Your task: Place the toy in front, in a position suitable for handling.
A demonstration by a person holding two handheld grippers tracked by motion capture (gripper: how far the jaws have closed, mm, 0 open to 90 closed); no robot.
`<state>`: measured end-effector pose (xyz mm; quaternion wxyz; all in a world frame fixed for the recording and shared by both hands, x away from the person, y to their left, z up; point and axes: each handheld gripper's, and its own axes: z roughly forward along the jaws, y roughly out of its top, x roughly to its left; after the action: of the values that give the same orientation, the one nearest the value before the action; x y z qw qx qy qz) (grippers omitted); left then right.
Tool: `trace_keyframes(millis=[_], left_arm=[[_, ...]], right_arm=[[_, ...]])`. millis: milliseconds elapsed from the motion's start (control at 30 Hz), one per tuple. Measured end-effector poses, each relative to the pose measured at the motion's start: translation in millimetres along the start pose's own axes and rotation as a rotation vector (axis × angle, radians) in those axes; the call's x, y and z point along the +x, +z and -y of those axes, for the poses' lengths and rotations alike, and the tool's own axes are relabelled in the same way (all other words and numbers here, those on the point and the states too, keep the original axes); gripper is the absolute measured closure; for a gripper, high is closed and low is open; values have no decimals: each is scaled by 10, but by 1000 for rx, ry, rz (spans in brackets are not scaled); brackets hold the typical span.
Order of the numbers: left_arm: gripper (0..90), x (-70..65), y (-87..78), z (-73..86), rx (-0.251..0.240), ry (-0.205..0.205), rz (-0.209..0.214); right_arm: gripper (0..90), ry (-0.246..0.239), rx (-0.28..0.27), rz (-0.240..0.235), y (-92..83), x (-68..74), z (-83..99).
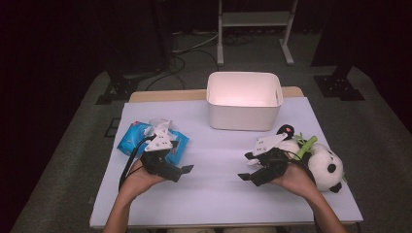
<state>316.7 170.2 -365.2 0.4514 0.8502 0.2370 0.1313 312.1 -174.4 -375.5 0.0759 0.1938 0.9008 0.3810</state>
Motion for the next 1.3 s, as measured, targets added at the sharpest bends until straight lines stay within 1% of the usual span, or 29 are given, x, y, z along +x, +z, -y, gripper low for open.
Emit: trace_keyframes(millis=[200, 333, 567, 600, 667, 700, 800, 833, 867, 900, 933, 967, 1000, 1100, 1300], left_arm=[[18, -9, -11, 3, 7, 2, -3], [19, -5, -46, 4, 0, 1, -12], [18, 1, -82, 15, -5, -6, -18], [18, 2, -83, 16, -7, -7, -18], [18, -1, -81, 12, -3, -4, -20], [19, -1, -81, 12, -3, -4, -20], [18, -6, -70, 9, 0, -3, -16], [19, -6, -70, 9, 0, -3, -16], [18, -8, -65, 10, 4, -3, -17], [18, -8, -65, 10, 4, -3, -17], [18, -13, -64, 10, 5, -4, -18], [18, -13, -64, 10, 5, -4, -18], [18, -17, -64, 8, 4, -3, -17], [19, -21, -69, 1, -2, 0, -17], [18, -17, -71, 5, -1, -3, -19]], right_arm=[[252, -13, 10, -7, 38, -13, 2], [253, -23, 17, -16, 57, 0, -10], [253, -33, 26, -17, 38, 16, -29], [253, -42, 26, -16, 23, 11, -35], [253, -42, 20, -10, -40, -1, -57], [253, -42, 20, -10, -40, -1, -57], [253, -50, 31, 0, -146, -32, -86], [253, -50, 31, 0, -146, -32, -86], [253, -50, 32, 4, -210, -47, -98], [253, -50, 32, 4, -210, -47, -98], [253, -44, 22, 13, -283, -65, -103], [253, -44, 22, 13, -283, -65, -103], [253, -42, 17, 17, -339, -77, -105], [253, -43, 21, 31, -409, -90, -110], [253, -49, 31, 40, -510, -117, -134]])
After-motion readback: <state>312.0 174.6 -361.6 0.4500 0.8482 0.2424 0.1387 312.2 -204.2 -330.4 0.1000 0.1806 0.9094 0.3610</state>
